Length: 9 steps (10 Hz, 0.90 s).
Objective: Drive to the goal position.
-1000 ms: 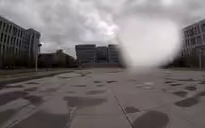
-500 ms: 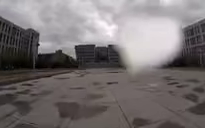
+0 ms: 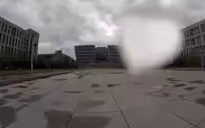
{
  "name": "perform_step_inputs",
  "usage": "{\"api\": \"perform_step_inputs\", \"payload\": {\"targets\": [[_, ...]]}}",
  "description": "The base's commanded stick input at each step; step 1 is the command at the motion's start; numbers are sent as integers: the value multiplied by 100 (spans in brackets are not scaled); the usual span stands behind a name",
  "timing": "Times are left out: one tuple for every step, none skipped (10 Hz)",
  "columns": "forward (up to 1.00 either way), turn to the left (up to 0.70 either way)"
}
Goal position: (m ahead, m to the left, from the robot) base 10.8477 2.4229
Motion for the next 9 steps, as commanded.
{"api": "perform_step_inputs", "payload": {"targets": [[70, 0], [70, 0], [70, 0], [70, 0], [70, 0], [70, 0], [70, 0], [70, 0], [70, 0]]}}
